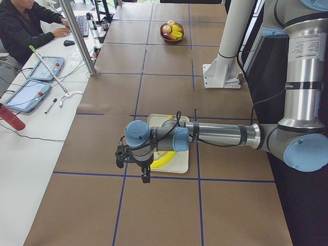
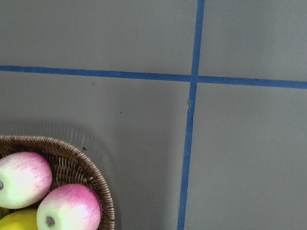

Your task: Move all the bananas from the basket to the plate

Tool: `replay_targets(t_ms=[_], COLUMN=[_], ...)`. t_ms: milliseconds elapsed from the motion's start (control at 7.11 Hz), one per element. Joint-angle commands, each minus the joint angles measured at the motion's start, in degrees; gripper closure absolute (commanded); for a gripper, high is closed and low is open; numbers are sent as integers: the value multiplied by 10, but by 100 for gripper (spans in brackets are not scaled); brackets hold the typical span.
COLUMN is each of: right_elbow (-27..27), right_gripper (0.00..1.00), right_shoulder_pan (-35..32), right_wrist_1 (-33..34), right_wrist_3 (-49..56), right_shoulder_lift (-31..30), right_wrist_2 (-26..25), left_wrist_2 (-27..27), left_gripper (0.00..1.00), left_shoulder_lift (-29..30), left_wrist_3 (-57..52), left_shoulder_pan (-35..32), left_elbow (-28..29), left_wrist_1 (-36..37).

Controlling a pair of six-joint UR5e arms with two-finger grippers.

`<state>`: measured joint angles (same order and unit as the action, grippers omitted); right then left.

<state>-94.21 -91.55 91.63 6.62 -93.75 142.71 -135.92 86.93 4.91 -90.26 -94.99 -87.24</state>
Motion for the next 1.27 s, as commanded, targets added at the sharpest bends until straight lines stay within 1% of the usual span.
replay_targets(t_ms=[0, 1126], right_elbow=[0, 0], right_gripper=[0, 0], right_shoulder_pan=[-6, -17], right_wrist_1=[0, 0], right_wrist_3=[2, 2], right_shoulder_lift=[2, 2], right_wrist_2=[-3, -4], left_wrist_2=[1, 3], left_gripper=[0, 0], left_shoulder_lift=[-3, -1], left_wrist_3=[-1, -1], left_shoulder_pan=[0, 0], left_elbow=[7, 18], left_wrist_1=[-25, -43])
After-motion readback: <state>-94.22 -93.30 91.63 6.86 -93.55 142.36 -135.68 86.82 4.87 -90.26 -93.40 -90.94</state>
